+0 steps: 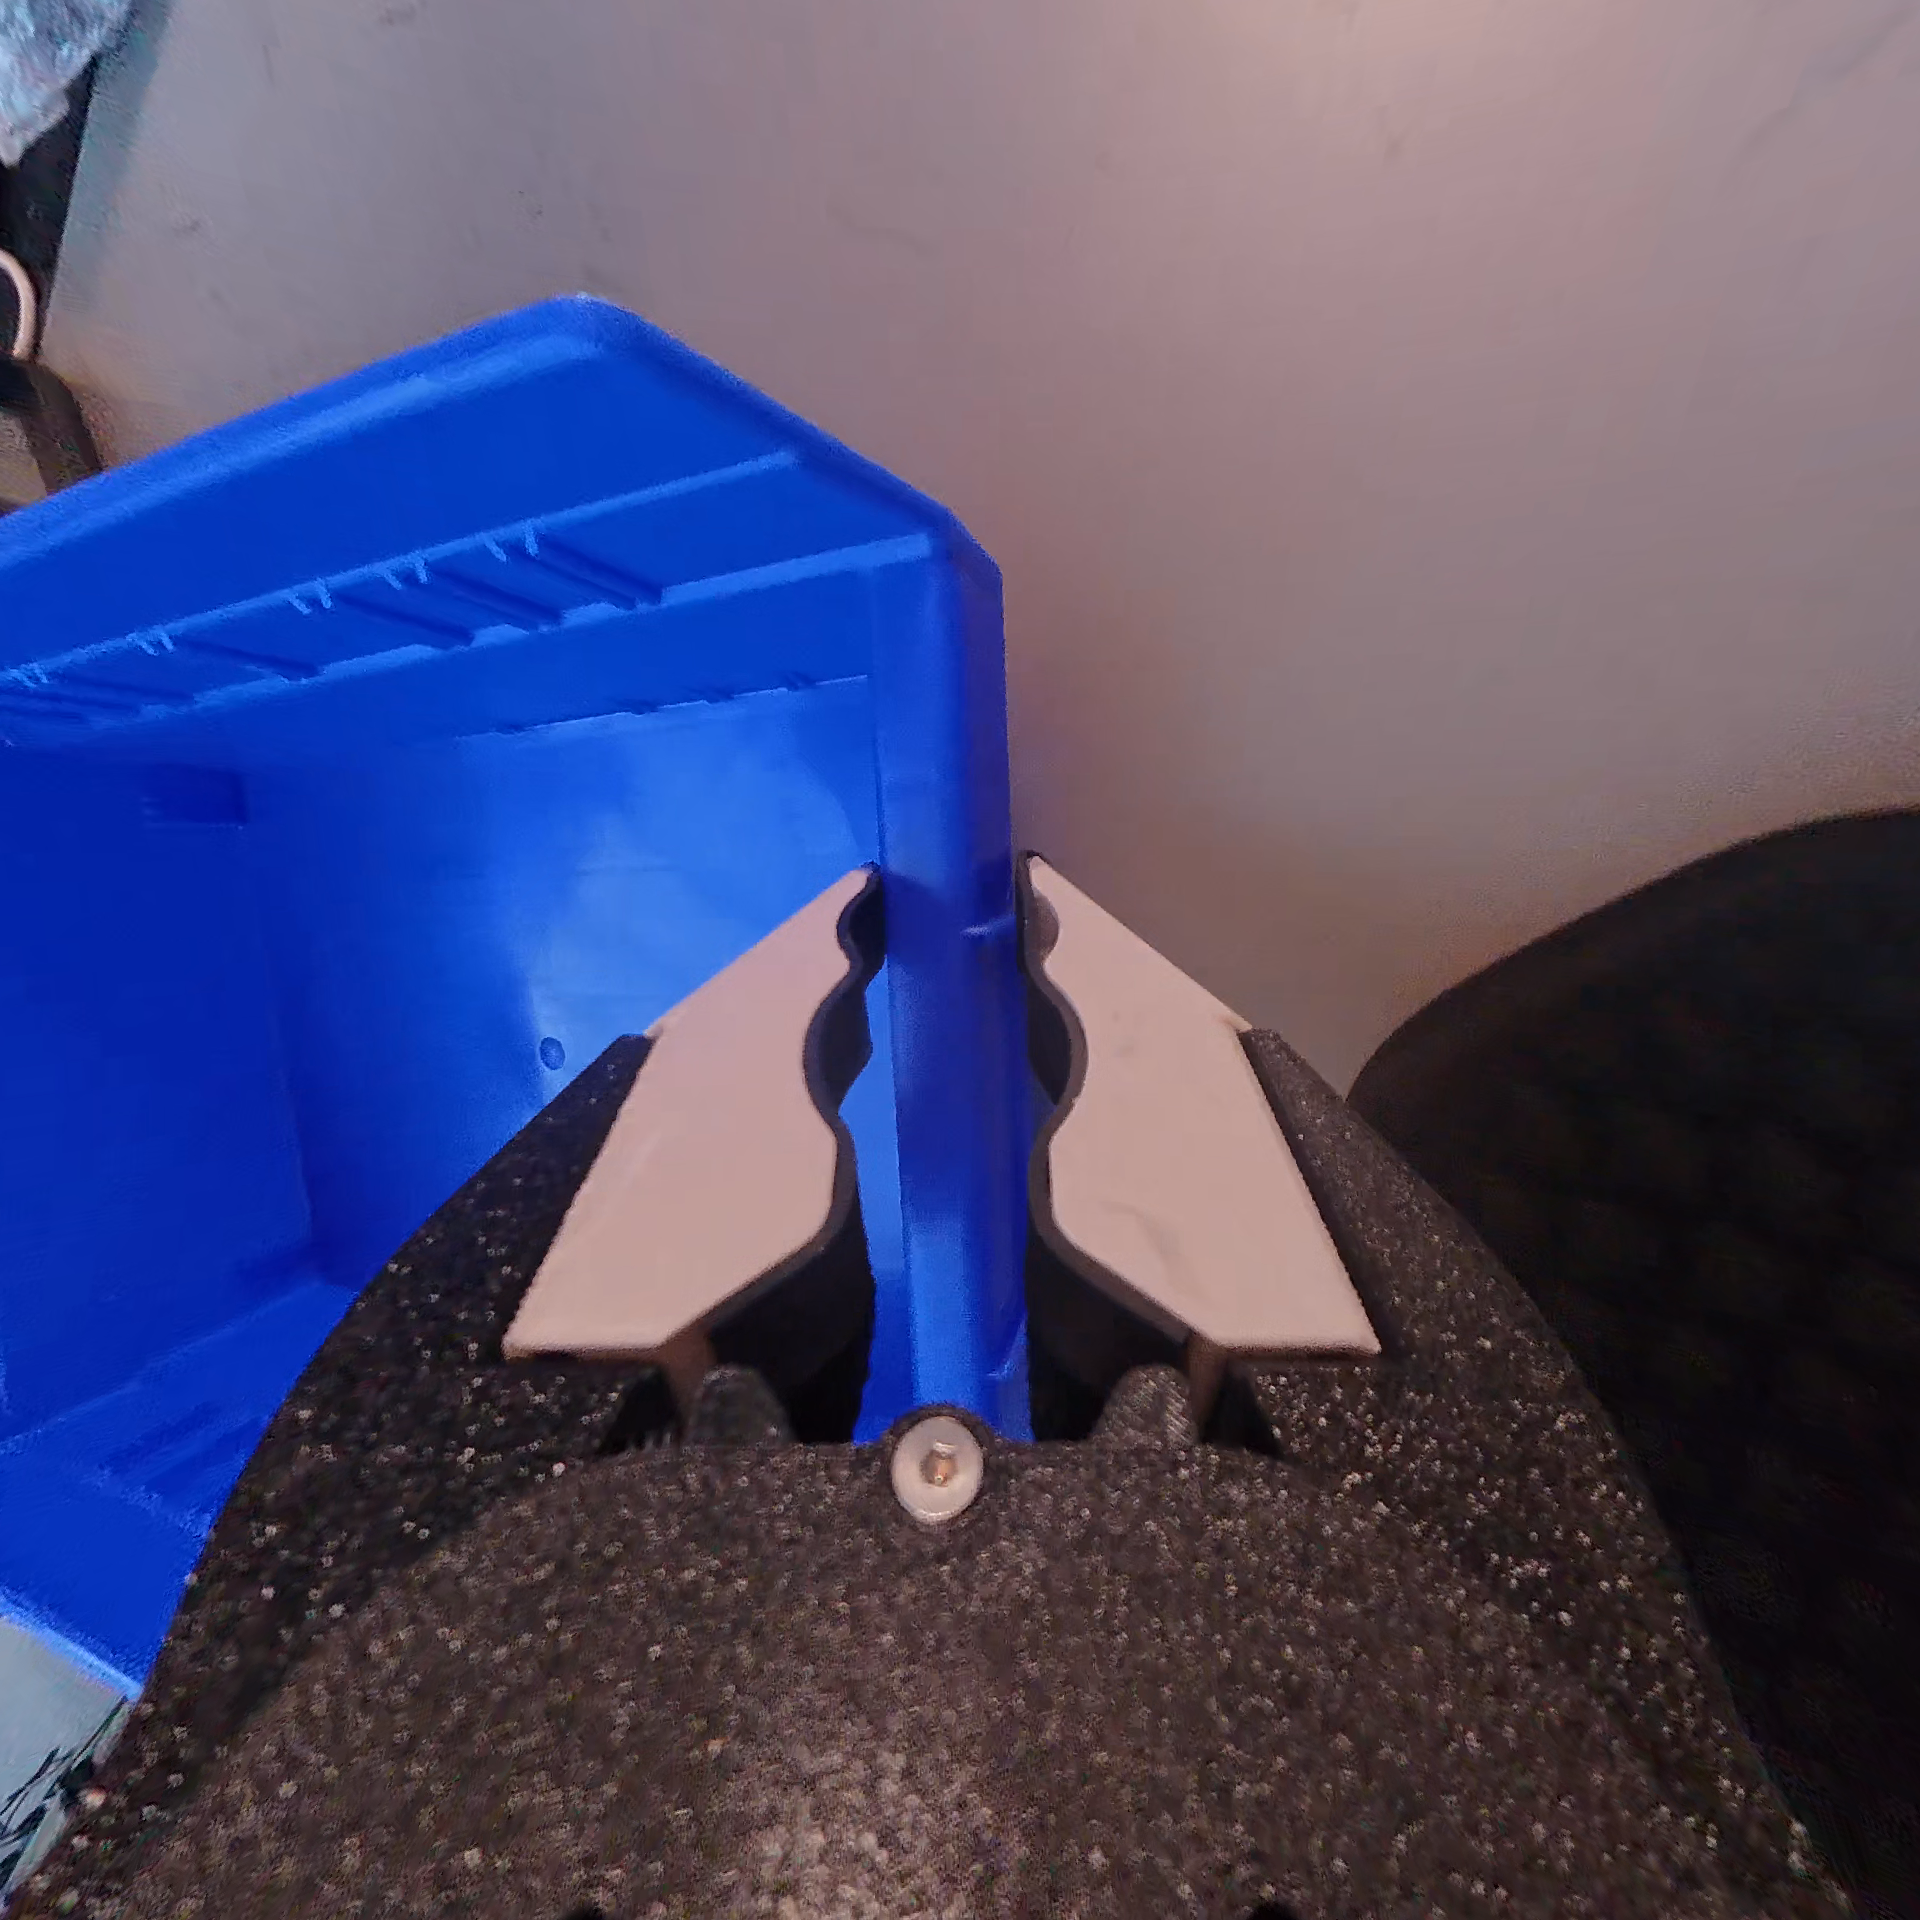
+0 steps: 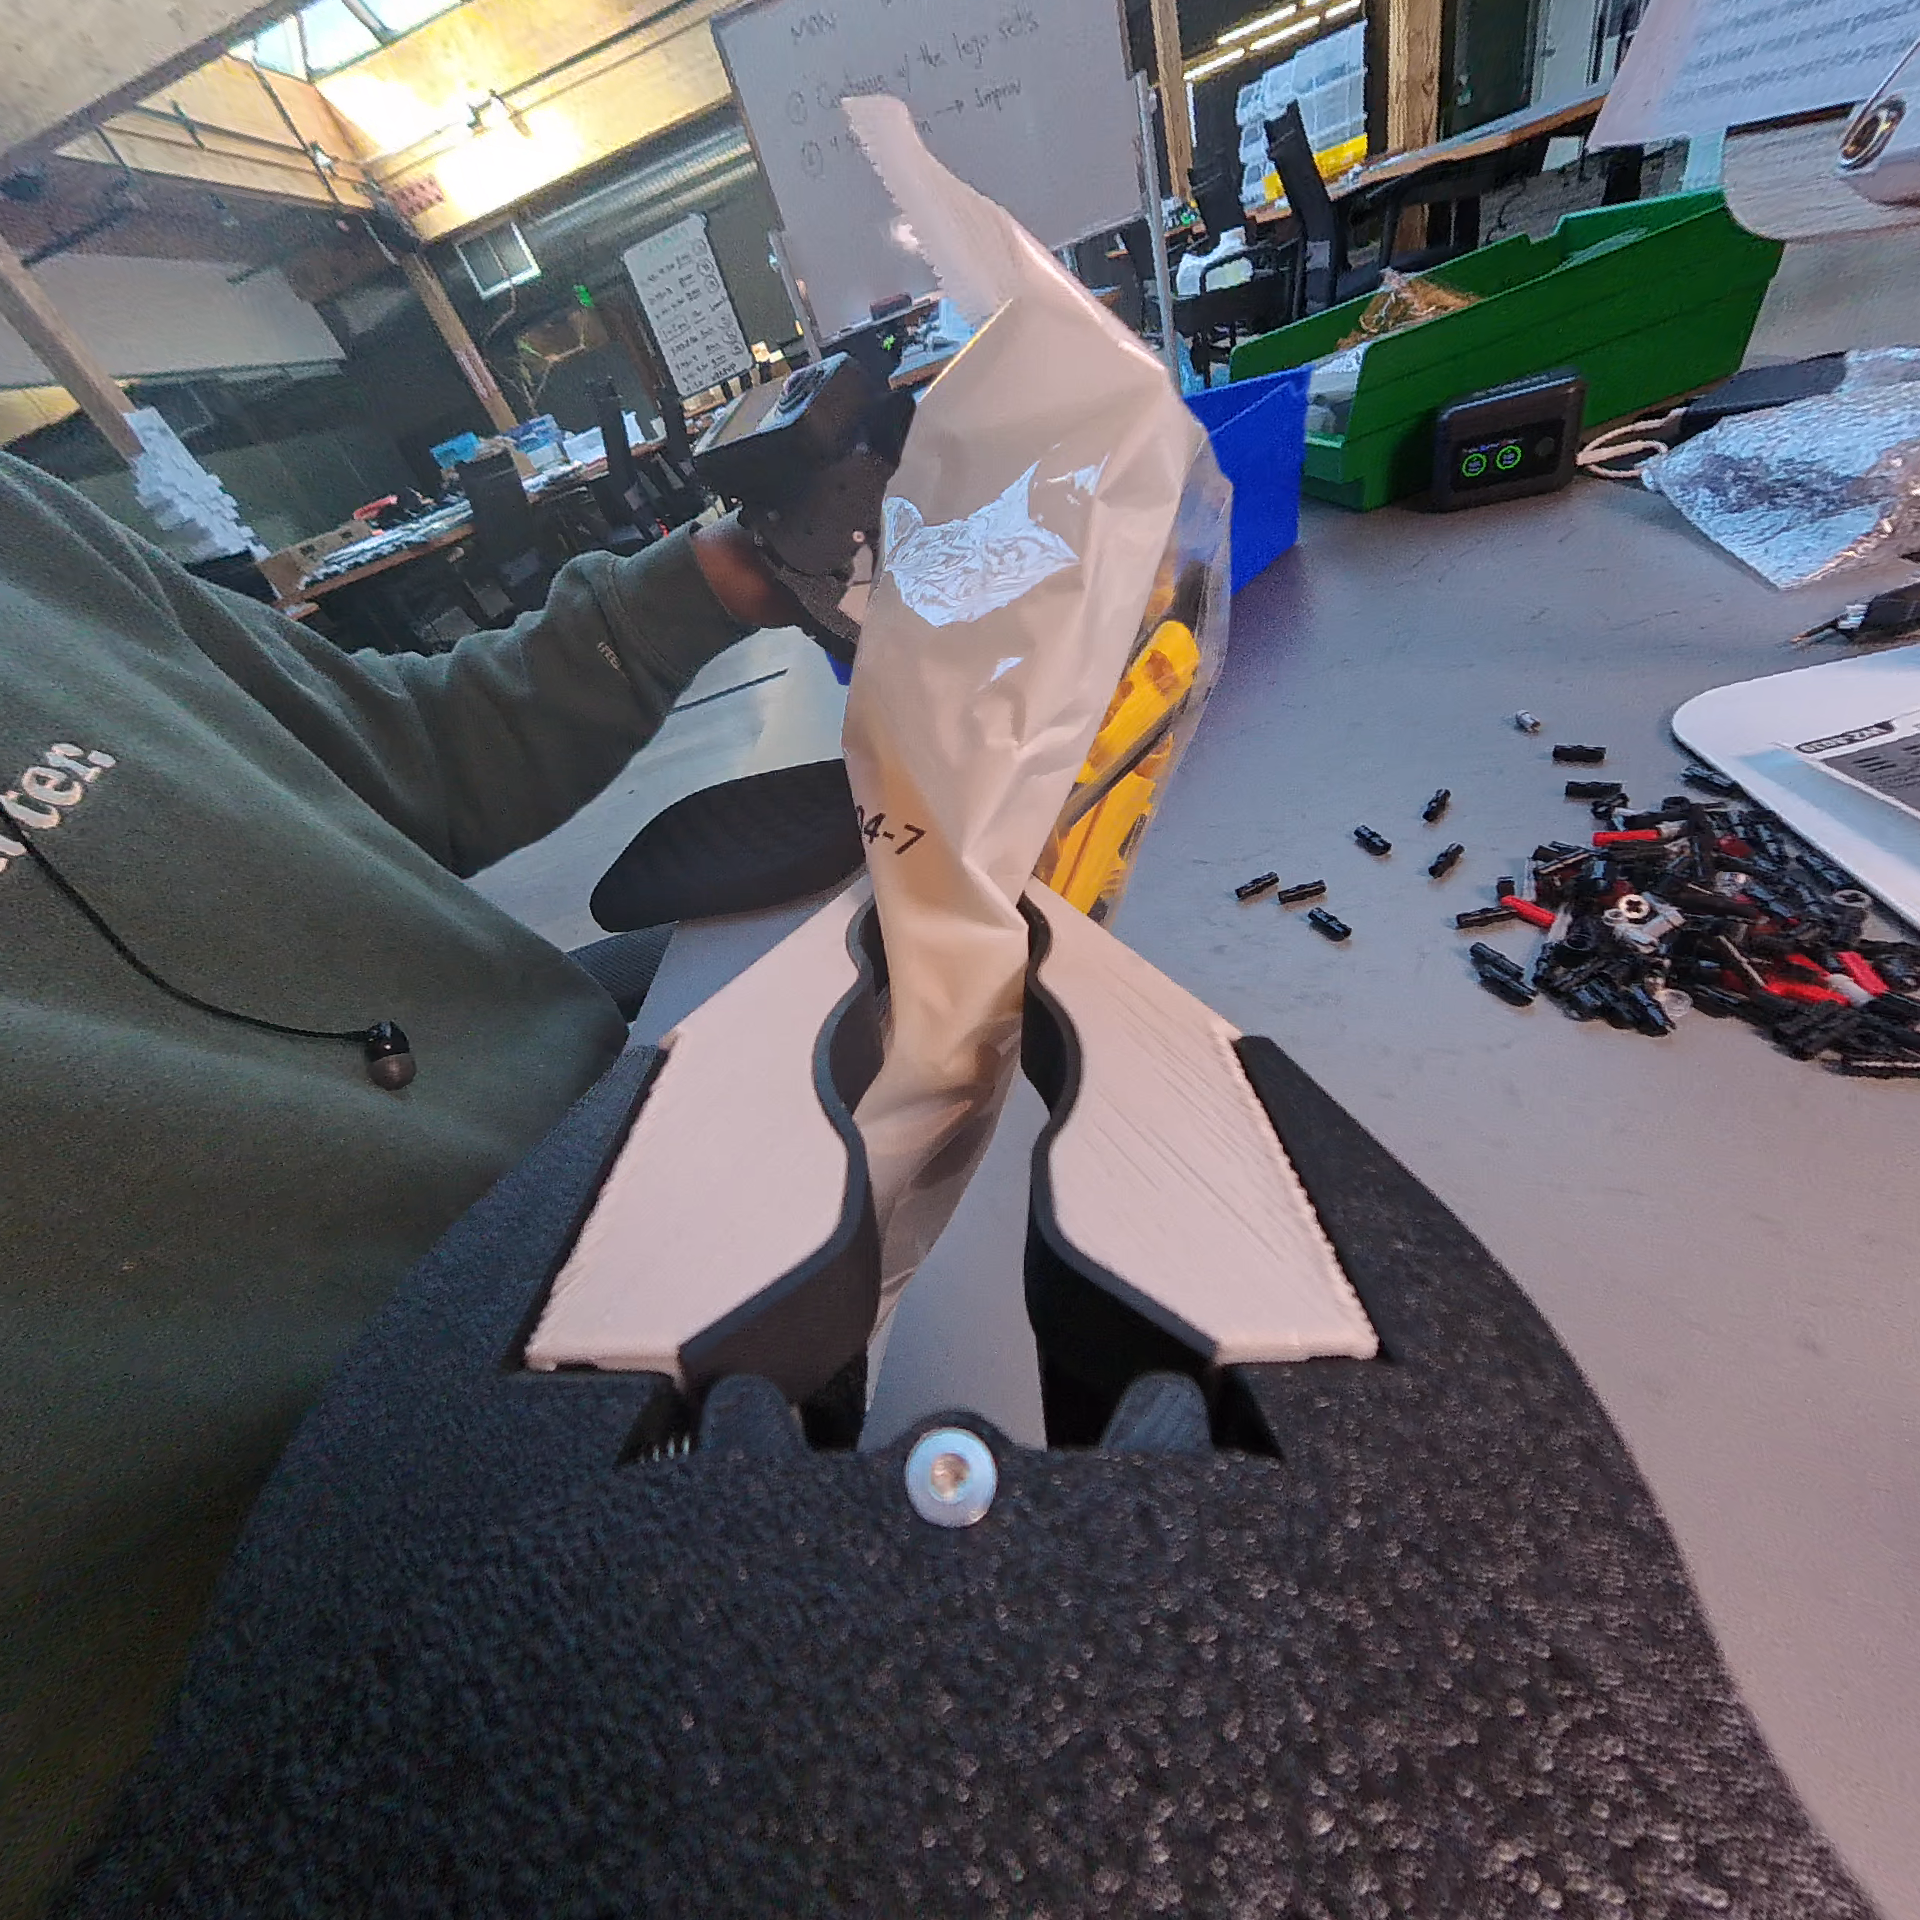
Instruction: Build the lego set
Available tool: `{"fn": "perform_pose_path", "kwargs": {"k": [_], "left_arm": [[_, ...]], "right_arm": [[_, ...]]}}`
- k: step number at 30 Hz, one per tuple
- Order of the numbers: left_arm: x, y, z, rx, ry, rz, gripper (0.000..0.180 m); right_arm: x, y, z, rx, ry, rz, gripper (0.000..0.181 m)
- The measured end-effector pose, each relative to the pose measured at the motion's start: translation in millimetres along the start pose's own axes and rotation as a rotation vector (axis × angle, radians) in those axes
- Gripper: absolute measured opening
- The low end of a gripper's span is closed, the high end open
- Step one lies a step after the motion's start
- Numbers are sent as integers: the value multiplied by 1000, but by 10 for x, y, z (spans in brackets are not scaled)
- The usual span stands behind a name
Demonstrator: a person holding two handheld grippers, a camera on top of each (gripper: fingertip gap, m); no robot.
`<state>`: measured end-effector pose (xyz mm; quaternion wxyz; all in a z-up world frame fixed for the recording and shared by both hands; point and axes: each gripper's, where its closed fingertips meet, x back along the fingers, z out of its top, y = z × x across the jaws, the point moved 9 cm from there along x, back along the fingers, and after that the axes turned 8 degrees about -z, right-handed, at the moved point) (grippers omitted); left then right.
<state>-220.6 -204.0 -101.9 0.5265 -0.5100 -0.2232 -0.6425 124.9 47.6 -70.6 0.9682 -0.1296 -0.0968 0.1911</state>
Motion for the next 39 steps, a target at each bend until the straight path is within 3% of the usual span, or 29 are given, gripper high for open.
{"fn": "perform_pose_path", "kwargs": {"k": [7,10,12,15,18,21,26,32,39], "left_arm": [[-221,134,651,-46,131,5,24],[2,202,940,5,384,-28,27],[218,314,1160,62,675,-183,32],[387,420,1379,185,1028,-620,52],[392,380,1473,232,1229,-1058,67],[333,304,1576,219,1337,-1195,69],[185,272,1719,198,1379,-1326,73],[80,412,1882,50,1140,-947,64],[70,494,2184,-239,869,-881,53]], "right_arm": [[-127,-53,-67,-6,23,128,19],[-155,-82,-49,-4,43,171,19],[-154,-103,-22,1,64,197,19],[-124,-141,33,5,114,239,19],[-28,-144,136,-26,197,267,19],[63,-113,185,-27,248,248,18],[118,43,66,-73,246,183,14],[67,170,14,-73,181,138,13],[-37,186,-60,-73,86,157,13]]}}
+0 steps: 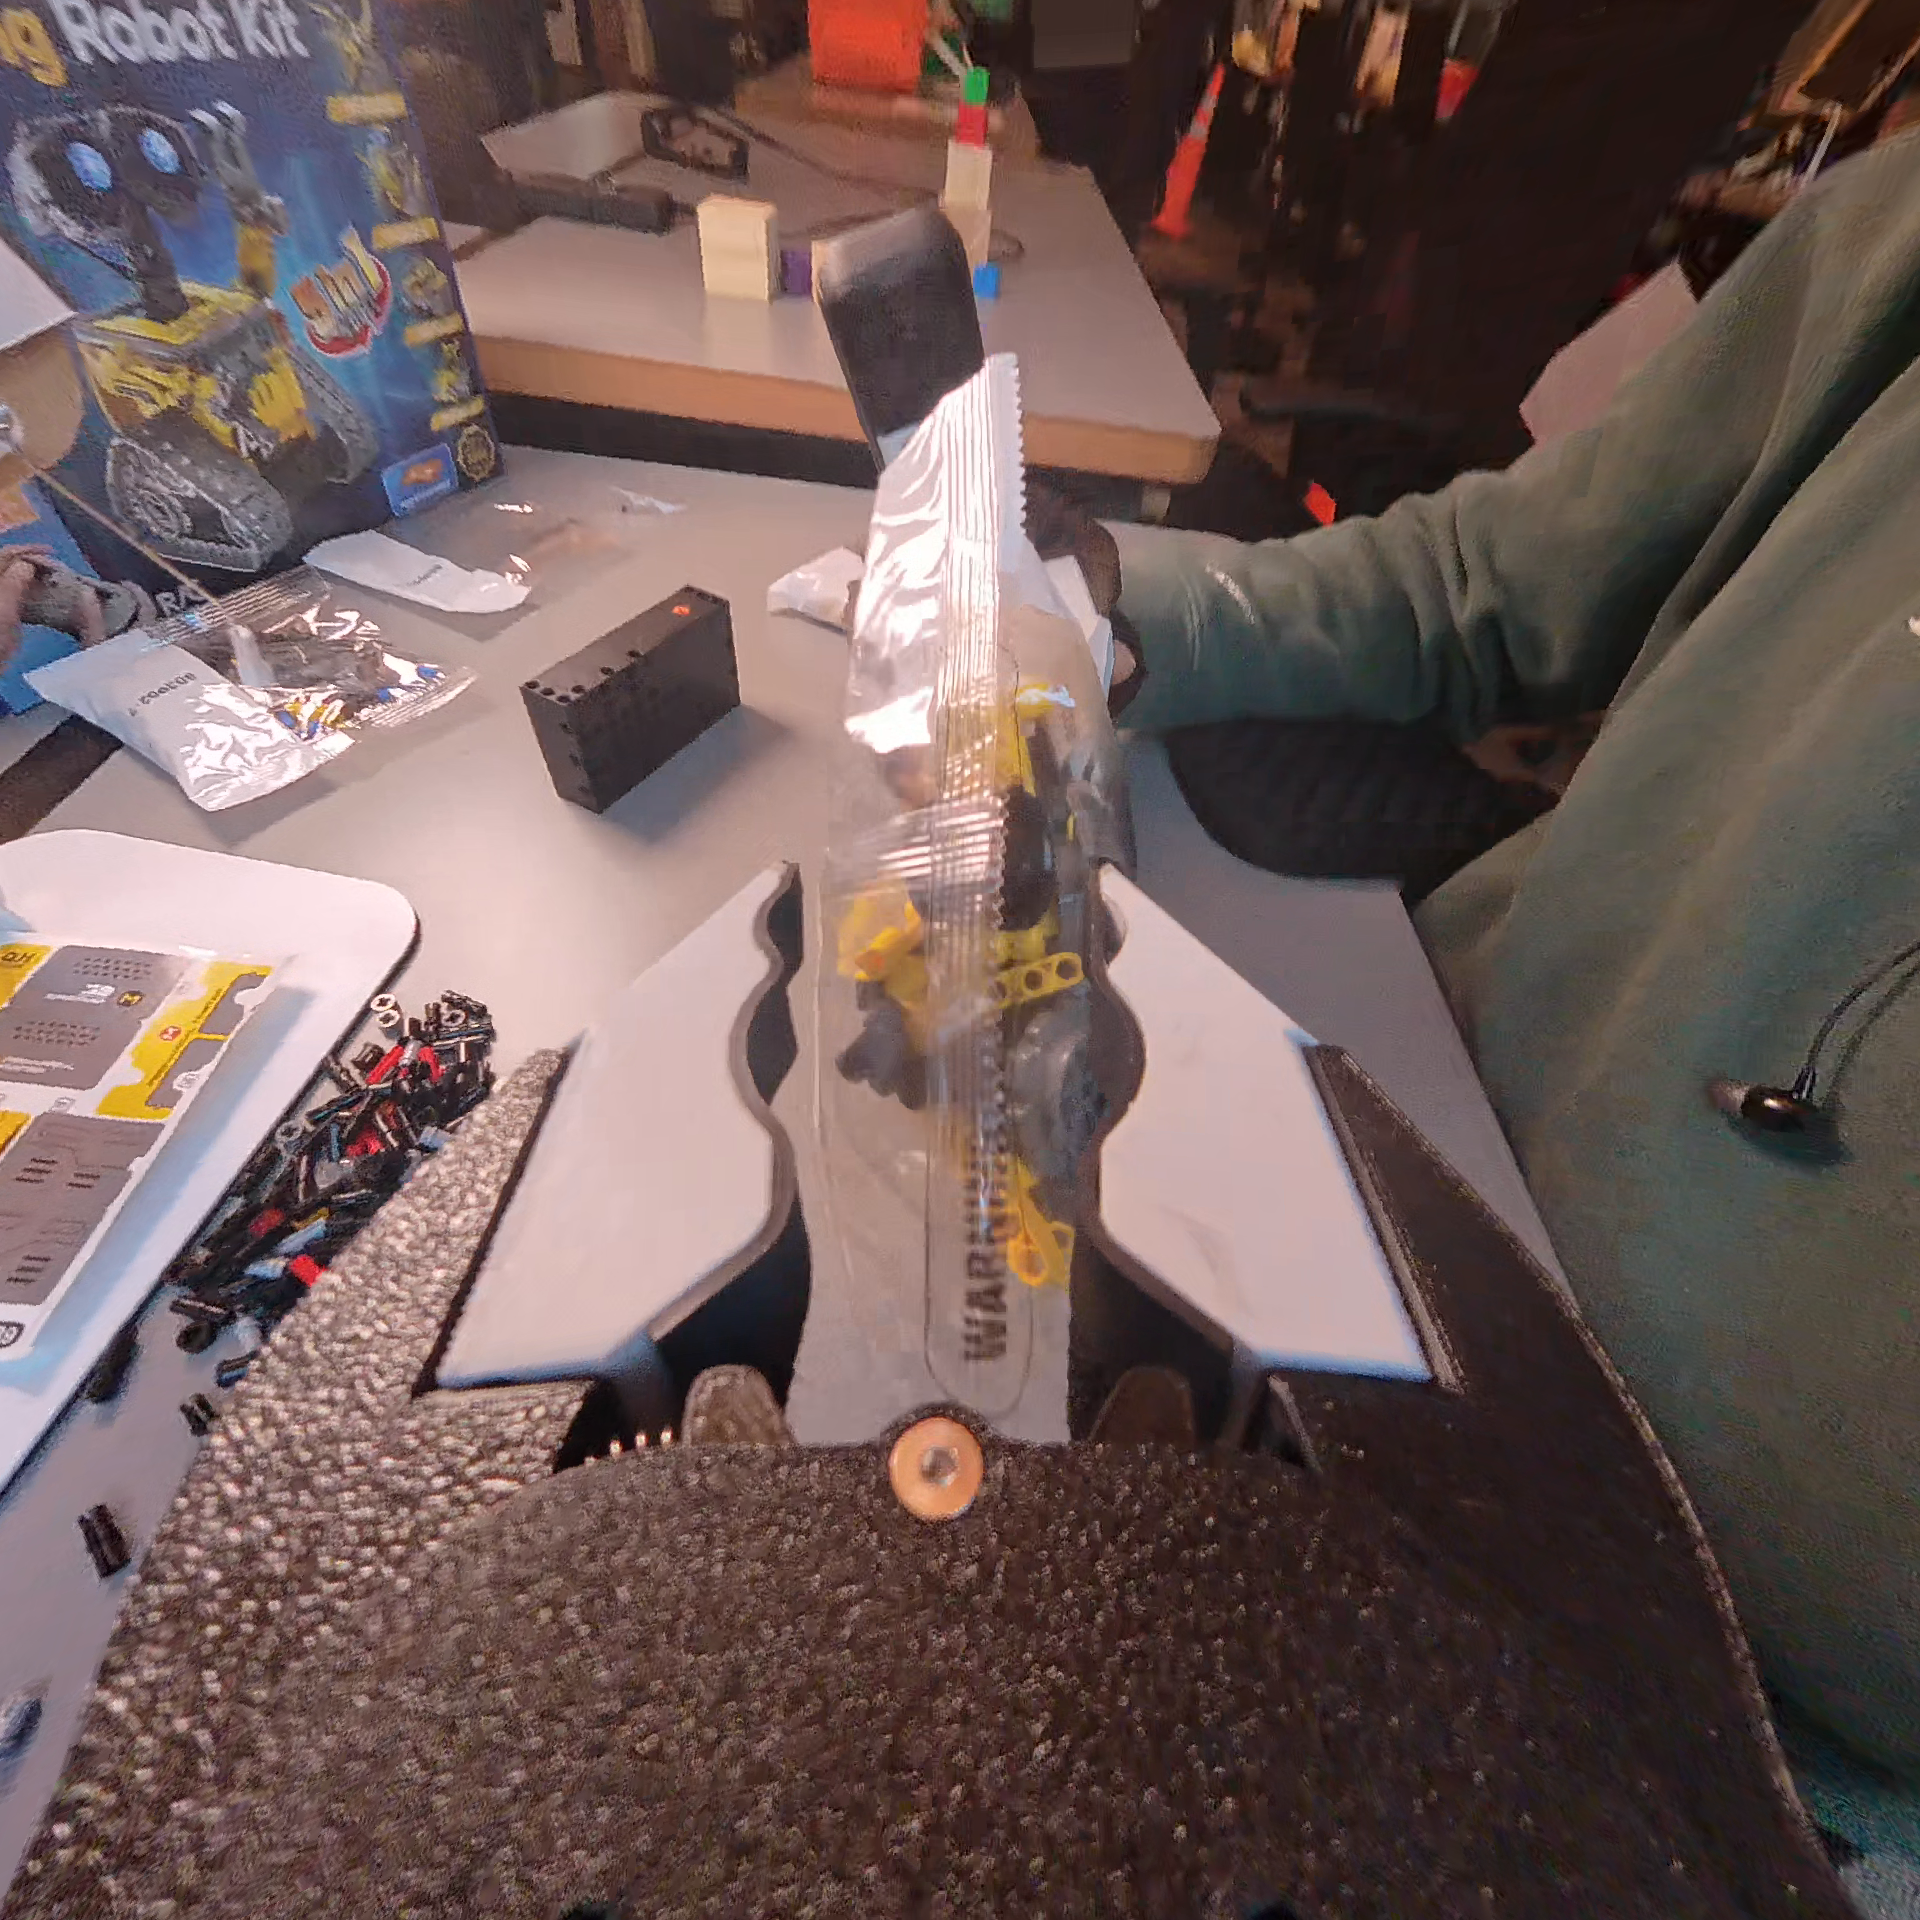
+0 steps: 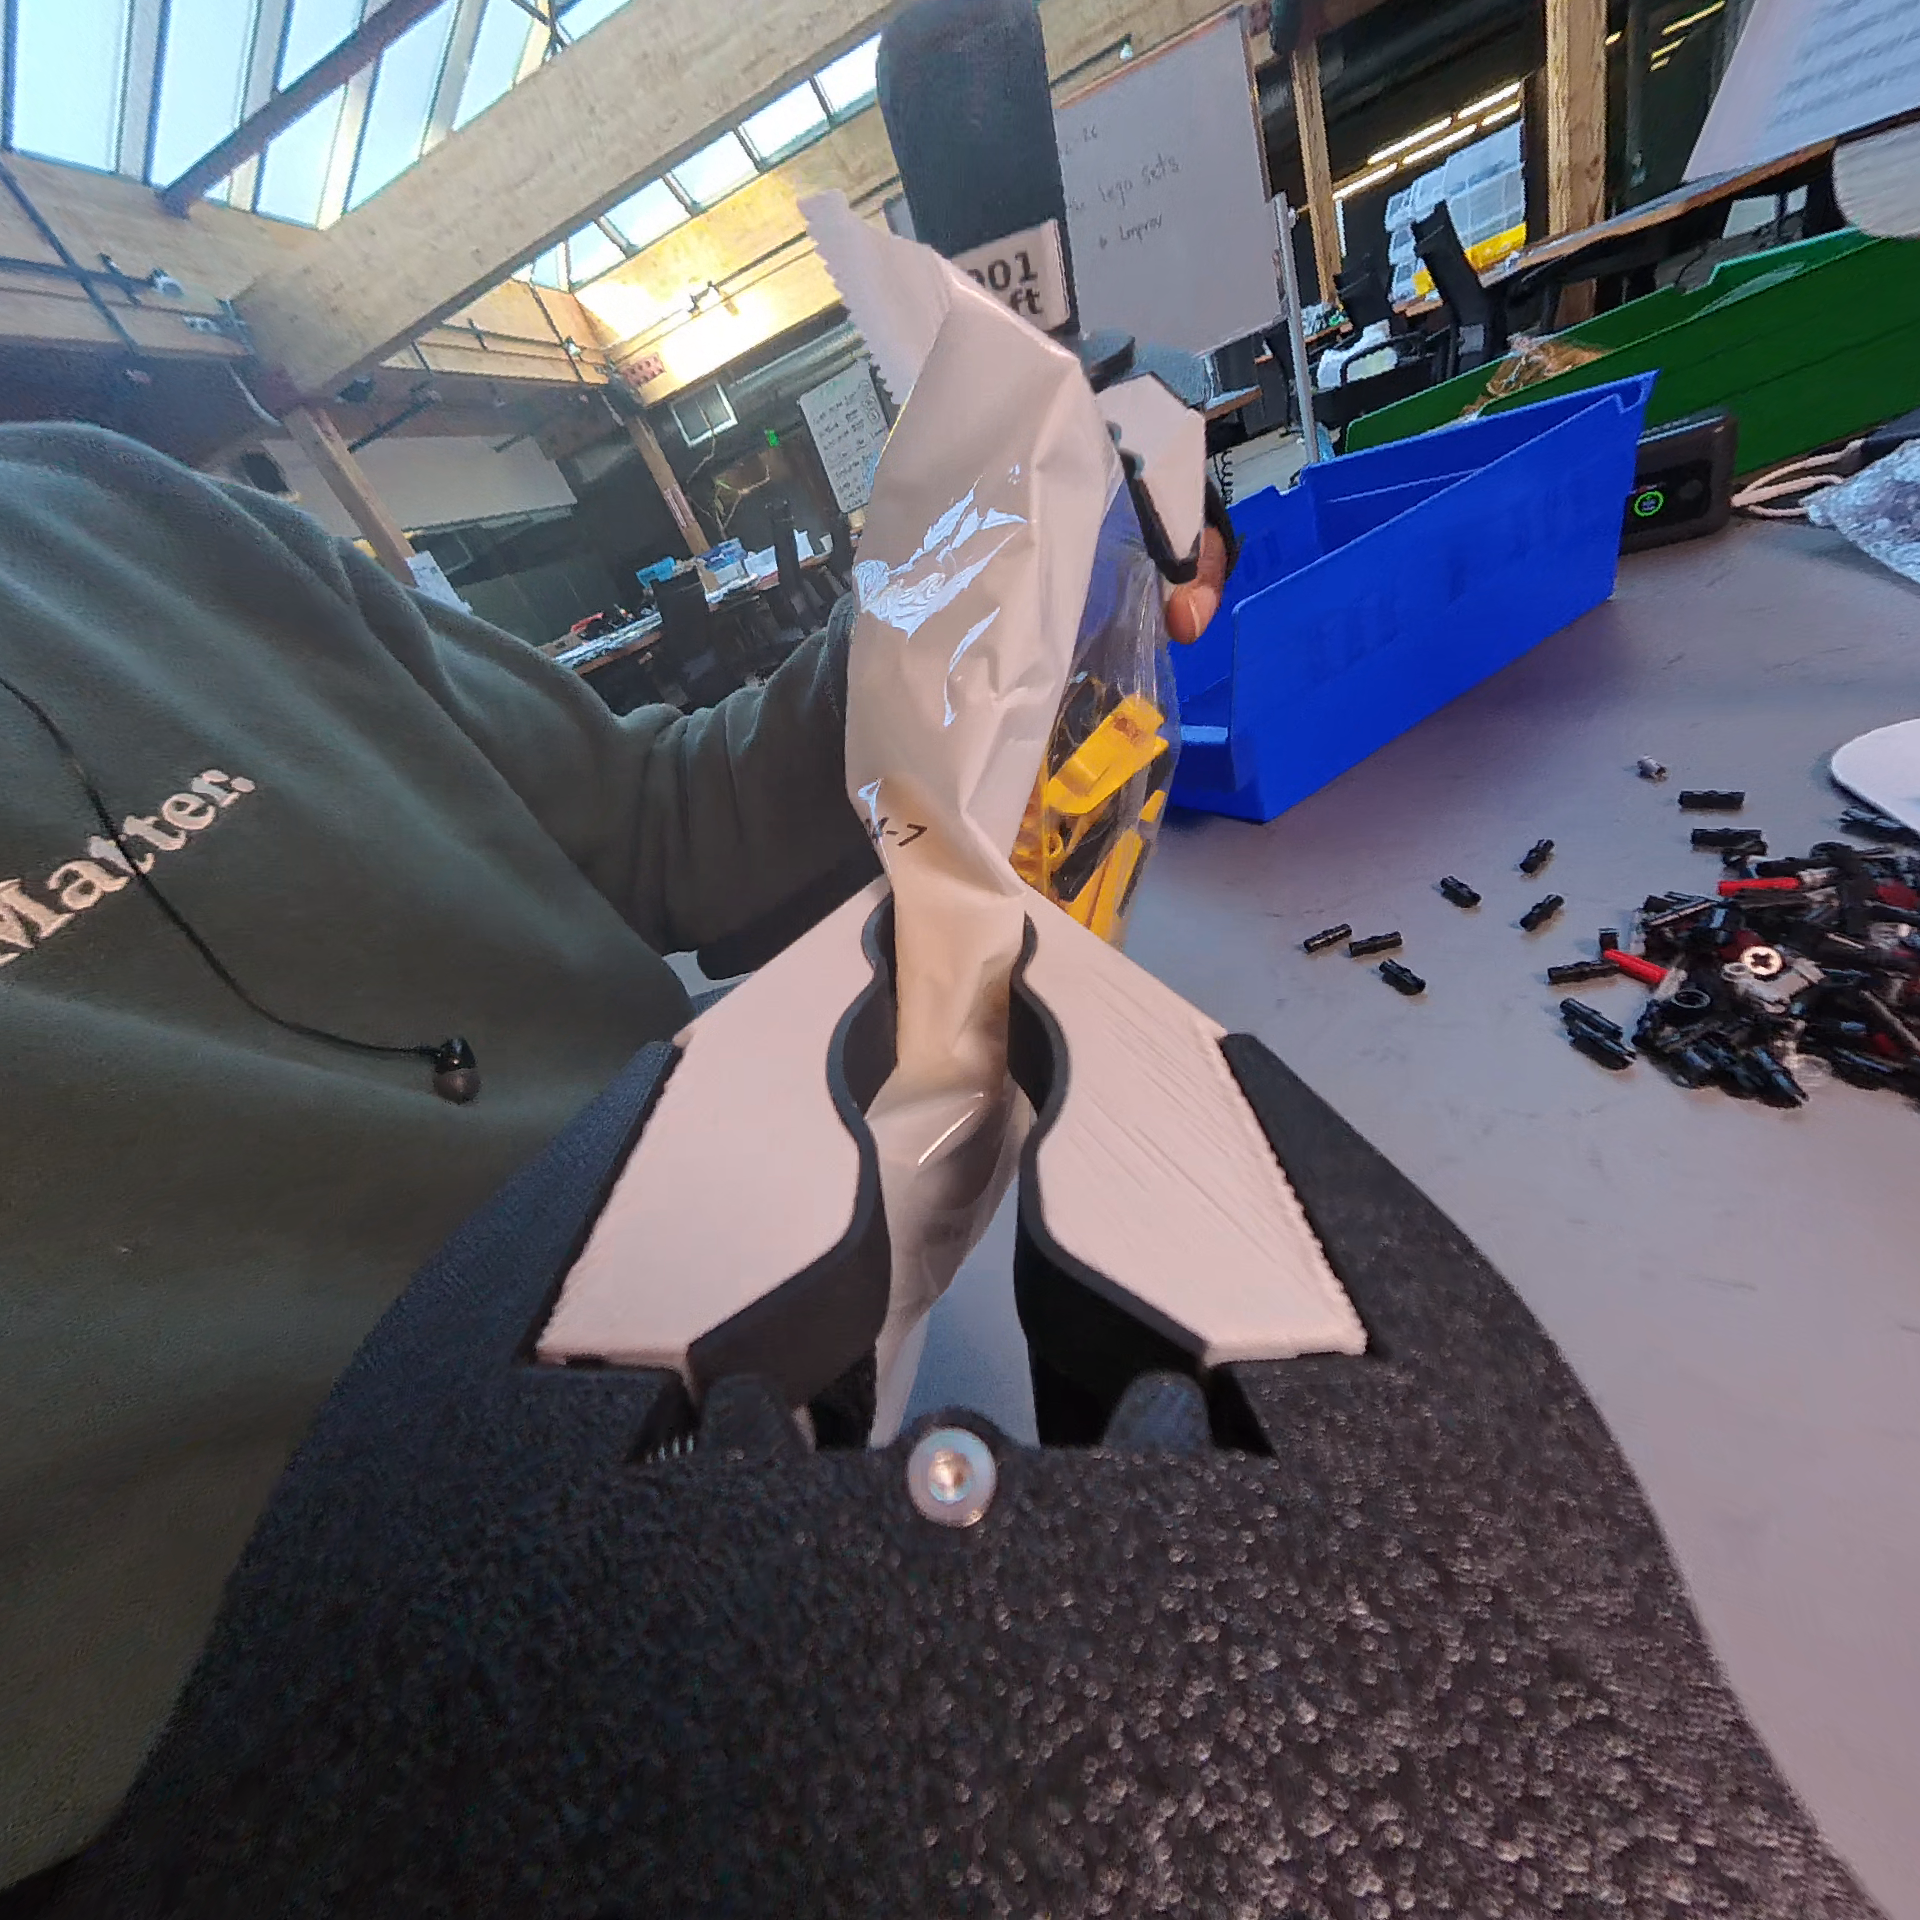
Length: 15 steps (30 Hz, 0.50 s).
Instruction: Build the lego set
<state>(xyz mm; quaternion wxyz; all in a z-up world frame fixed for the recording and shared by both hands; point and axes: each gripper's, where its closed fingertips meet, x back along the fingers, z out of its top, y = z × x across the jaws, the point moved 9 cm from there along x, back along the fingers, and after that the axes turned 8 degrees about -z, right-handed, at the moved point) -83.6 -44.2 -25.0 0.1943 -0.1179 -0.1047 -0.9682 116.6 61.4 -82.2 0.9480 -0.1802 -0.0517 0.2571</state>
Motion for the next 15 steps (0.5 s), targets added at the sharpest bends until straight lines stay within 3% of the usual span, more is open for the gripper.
{"fn": "perform_pose_path", "kwargs": {"k": [9,11,15], "left_arm": [[-266,-201,114,-8,-255,-52,41],[-269,-238,143,-23,-241,-61,39],[-214,-294,268,-2,-82,-70,27]], "right_arm": [[86,43,13,7,-54,-100,13],[91,68,29,29,-66,-132,12],[42,150,41,18,-92,-146,12]]}}
